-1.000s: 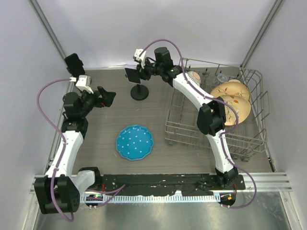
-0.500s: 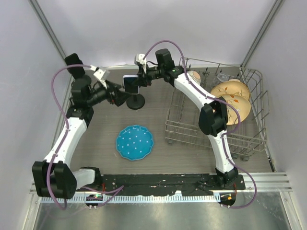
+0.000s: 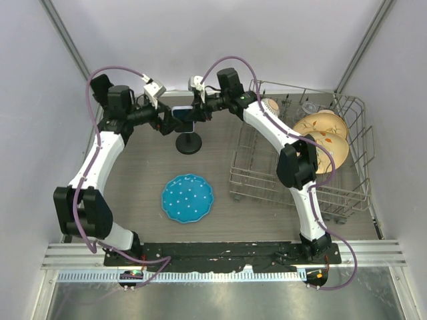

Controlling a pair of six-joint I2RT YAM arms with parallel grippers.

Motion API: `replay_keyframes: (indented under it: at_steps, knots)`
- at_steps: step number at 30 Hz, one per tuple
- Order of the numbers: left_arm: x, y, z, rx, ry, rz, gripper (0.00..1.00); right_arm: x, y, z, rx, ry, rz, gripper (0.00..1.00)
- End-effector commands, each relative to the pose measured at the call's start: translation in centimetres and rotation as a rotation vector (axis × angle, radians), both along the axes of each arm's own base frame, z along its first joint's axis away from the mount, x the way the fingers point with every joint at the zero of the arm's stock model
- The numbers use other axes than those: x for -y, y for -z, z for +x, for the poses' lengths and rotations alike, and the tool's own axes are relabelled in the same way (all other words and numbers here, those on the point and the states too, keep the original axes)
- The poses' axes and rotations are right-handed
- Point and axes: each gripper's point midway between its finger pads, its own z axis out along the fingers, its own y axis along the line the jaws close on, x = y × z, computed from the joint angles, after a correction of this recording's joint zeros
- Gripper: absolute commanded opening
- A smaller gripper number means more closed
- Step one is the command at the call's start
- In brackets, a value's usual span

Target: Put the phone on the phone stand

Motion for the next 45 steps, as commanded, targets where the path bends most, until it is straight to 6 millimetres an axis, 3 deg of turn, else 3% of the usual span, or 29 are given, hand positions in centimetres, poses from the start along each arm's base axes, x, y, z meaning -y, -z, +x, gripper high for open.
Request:
replay_keyframes:
  at_steps: [1, 8, 12, 14, 15, 17, 18, 19, 21, 22, 23, 24, 25, 26, 27, 28, 29, 32, 33, 35, 39, 42, 44, 45]
  knots:
    - [0.3, -1.2, 0.1, 0.013, 0.087, 0.009, 0.91, 0.9, -2.7, -2.7, -0.063, -0.046, 0.014, 0.01]
    - [0.5, -1.1, 2.3, 0.013, 0.097, -0.027, 0.82, 0.9, -2.7, -3.0, -0.067, -0.055, 0.014, 0.01]
    - [1.9, -1.1, 1.6, -0.035, 0.223, -0.092, 0.71, 0.9, -2.8, -3.1, -0.068, -0.059, 0.015, 0.01]
    - [2.2, -0.9, 1.6, -0.052, 0.241, -0.105, 0.52, 0.9, -2.8, -3.0, -0.066, -0.058, 0.015, 0.01]
    - [2.2, -0.9, 1.8, -0.045, 0.237, -0.106, 0.36, 0.9, -2.8, -3.0, -0.066, -0.058, 0.015, 0.01]
    - [2.1, -0.8, 1.6, -0.042, 0.233, -0.108, 0.19, 0.9, -2.9, -3.0, -0.067, -0.059, 0.017, 0.01]
    - [2.1, -1.0, 1.6, -0.031, 0.227, -0.106, 0.00, 0.9, -2.8, -3.0, -0.068, -0.056, 0.016, 0.01]
    - [1.6, -1.1, 1.6, -0.023, 0.187, -0.093, 0.00, 0.9, -2.9, -2.9, -0.085, -0.045, 0.015, 0.01]
    - [1.2, -1.6, 1.8, -0.011, 0.126, -0.086, 0.00, 0.8, -3.3, -1.9, -0.082, 0.014, 0.020, 0.16]
    - [0.2, -0.8, 2.4, -0.022, 0.037, -0.057, 0.00, 0.9, -3.4, -1.5, -0.087, 0.041, 0.018, 0.40]
    - [-0.4, -2.3, 2.0, 0.019, -0.008, -0.050, 0.00, 1.1, -3.5, -0.7, -0.108, 0.112, 0.010, 0.48]
    - [-1.1, -2.5, 2.1, 0.019, -0.075, -0.045, 0.00, 1.1, -4.2, 0.6, -0.087, 0.183, 0.030, 0.53]
    - [-3.0, -1.3, 2.8, 0.010, -0.215, -0.009, 0.00, 1.5, -5.9, 1.1, -0.071, 0.248, 0.058, 0.62]
    - [-4.4, -3.8, 2.5, 0.098, -0.315, -0.013, 0.00, 1.8, -5.6, 1.5, -0.112, 0.306, 0.066, 0.66]
    - [-5.7, -2.3, 2.1, 0.083, -0.393, 0.003, 0.00, 2.4, -6.6, 2.9, -0.080, 0.391, 0.091, 0.72]
    - [-6.7, -2.7, 1.8, 0.114, -0.457, 0.014, 0.00, 2.9, -8.1, 3.0, -0.075, 0.434, 0.117, 0.73]
    - [-9.1, -4.3, 1.7, 0.185, -0.588, 0.029, 0.00, 3.3, -8.5, 3.4, -0.078, 0.479, 0.126, 0.73]
    - [-12.5, -3.6, 1.1, 0.175, -0.720, 0.046, 0.00, 4.7, -10.6, 3.8, -0.078, 0.575, 0.164, 0.74]
    - [-15.2, -3.9, 1.0, 0.169, -0.794, 0.034, 0.00, 5.0, -11.0, 3.9, -0.077, 0.588, 0.176, 0.74]
    - [-17.8, -4.0, 1.0, 0.164, -0.889, 0.023, 0.00, 5.9, -11.6, 4.0, -0.059, 0.615, 0.196, 0.75]
    - [-24.1, -3.5, 1.3, 0.204, -1.079, 0.028, 0.00, 7.1, -11.0, 4.5, -0.053, 0.640, 0.190, 0.75]
    - [-27.1, -5.2, 2.2, 0.283, -1.155, 0.017, 0.00, 7.8, -10.7, 4.9, -0.038, 0.658, 0.178, 0.75]
    - [-28.2, -5.0, 3.4, 0.277, -1.150, 0.039, 0.00, 8.0, -10.5, 5.0, -0.033, 0.664, 0.172, 0.75]
    - [-28.5, -6.4, 3.8, 0.308, -1.145, 0.053, 0.00, 8.1, -10.5, 5.1, -0.030, 0.664, 0.171, 0.75]
